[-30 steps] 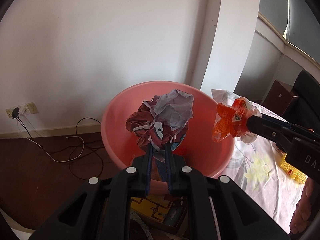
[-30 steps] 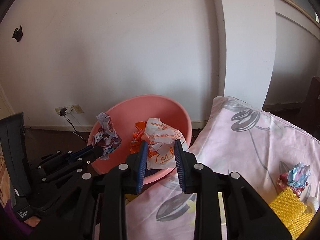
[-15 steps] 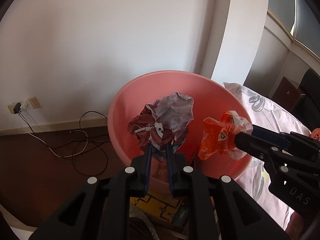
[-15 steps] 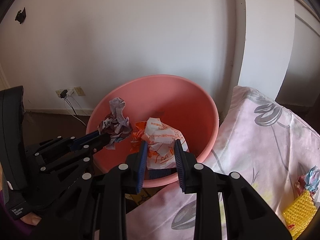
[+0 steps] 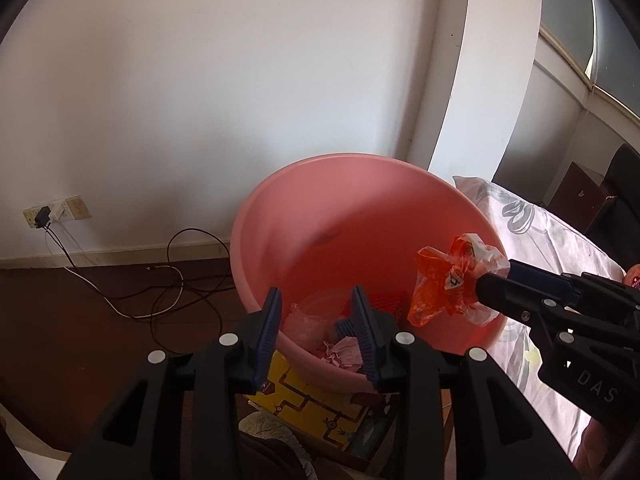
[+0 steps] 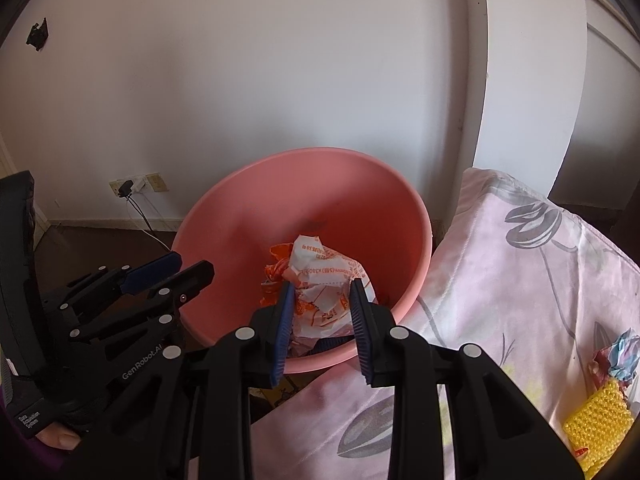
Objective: Collect trash
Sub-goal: 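Carry both wrappers over the pink basin and open both tools to drop them, then move both open tools back over the table toward the yellow nets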
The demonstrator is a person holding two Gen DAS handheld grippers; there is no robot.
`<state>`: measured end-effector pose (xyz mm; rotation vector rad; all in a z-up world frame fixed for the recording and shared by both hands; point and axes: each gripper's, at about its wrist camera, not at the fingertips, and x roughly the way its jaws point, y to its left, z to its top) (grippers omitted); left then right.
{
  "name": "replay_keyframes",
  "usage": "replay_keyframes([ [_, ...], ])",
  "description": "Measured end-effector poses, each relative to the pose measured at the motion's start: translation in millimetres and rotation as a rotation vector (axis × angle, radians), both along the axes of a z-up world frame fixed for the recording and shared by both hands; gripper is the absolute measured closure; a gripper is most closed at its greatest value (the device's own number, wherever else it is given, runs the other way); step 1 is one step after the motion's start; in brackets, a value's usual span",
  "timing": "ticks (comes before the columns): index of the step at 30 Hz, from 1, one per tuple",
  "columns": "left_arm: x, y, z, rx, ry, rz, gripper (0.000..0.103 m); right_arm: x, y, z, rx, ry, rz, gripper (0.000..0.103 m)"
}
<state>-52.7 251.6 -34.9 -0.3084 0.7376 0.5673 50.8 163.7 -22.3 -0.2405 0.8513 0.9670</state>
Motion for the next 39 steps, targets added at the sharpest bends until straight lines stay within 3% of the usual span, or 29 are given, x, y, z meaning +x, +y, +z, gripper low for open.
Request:
replay_keyframes([
  [5, -4.4, 0.9, 5.2, -0.002, -0.011, 0.009, 0.065, 0.9, -2.1, 4.1, 0.014, 0.005, 0.011, 0.071],
  [7, -6.1, 0.8, 7.6, -0.001, -0.018, 0.011, 0.065, 0.8, -3.8, 5.8, 0.020, 0.001, 0.015, 0.063],
  [20, -9.4, -15.5, 17.0, -0.022, -0.033, -0.021, 0.062, -5.5, -31.6, 15.2, 0.035, -0.033, -0.005, 0.062],
  [31, -1.7, -48.0, 21.7, -0.041, -0.038, -0.119, 0.060, -12.7, -84.2, 23.8, 0.037, -0.044, -0.083, 0.062],
  [39, 11.7, -82.4, 20.4, -0.064, -0.032, -0.238, 0.059, -16.4, -128.0, 13.3, -0.003, -0.043, -0.145, 0.062],
])
